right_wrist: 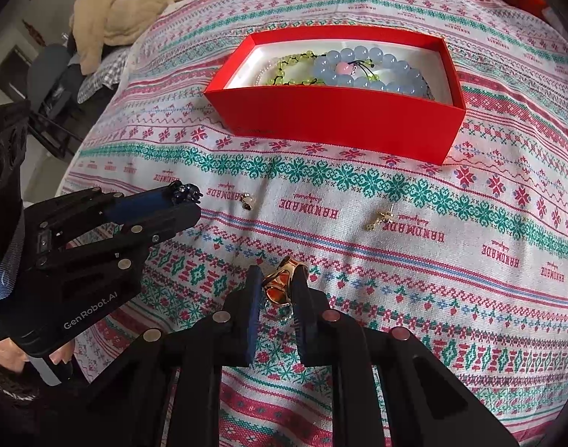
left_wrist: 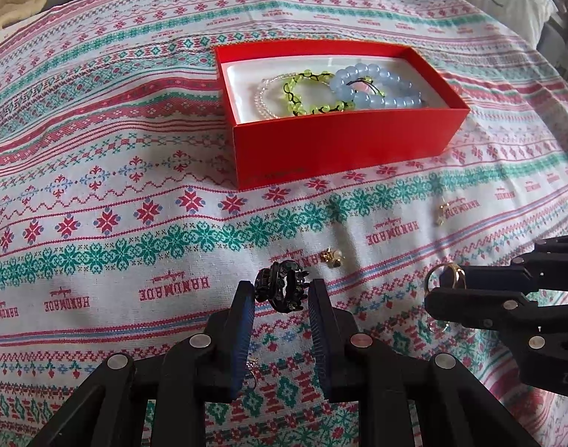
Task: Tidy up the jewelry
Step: 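Grasp the black clip with the left tool while the right tool grasps the gold ring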
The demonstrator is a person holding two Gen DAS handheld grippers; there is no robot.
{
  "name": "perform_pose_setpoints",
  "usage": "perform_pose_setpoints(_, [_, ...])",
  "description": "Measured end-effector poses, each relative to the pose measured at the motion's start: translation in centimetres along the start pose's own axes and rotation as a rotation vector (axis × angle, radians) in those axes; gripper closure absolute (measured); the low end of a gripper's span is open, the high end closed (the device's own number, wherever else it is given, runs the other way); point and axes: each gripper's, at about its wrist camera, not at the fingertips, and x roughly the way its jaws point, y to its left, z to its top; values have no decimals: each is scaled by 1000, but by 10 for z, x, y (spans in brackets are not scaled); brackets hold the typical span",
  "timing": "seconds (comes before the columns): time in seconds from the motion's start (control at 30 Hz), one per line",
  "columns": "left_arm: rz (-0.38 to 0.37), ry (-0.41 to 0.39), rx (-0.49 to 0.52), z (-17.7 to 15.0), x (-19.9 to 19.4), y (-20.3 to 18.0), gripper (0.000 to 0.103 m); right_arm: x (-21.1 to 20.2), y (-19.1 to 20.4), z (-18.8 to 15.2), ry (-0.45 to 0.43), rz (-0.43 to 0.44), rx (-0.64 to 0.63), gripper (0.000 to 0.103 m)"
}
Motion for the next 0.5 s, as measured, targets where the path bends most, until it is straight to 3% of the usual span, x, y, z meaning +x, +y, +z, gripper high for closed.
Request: perform_pose_setpoints(0.5, [-3, -73, -50, 29, -23, -2, 79, -36, -11, 12, -70, -7, 21, 86])
